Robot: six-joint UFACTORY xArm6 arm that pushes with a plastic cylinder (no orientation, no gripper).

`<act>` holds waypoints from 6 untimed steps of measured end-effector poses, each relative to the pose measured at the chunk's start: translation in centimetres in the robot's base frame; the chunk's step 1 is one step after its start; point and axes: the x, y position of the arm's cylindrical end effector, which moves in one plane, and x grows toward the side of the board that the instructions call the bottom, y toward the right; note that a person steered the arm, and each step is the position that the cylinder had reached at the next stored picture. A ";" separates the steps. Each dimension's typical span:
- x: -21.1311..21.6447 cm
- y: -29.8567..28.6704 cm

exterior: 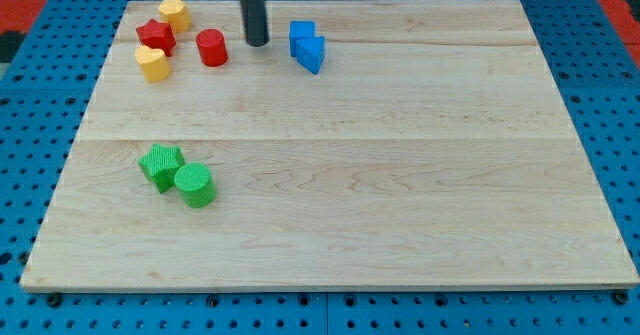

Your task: Move the red circle into the heart and red star

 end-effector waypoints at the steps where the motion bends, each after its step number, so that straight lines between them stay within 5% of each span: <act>1: -0.4 -5.0; 3: 2.0 -4.7; 4: -5.3 -4.5; 6: -8.8 -11.3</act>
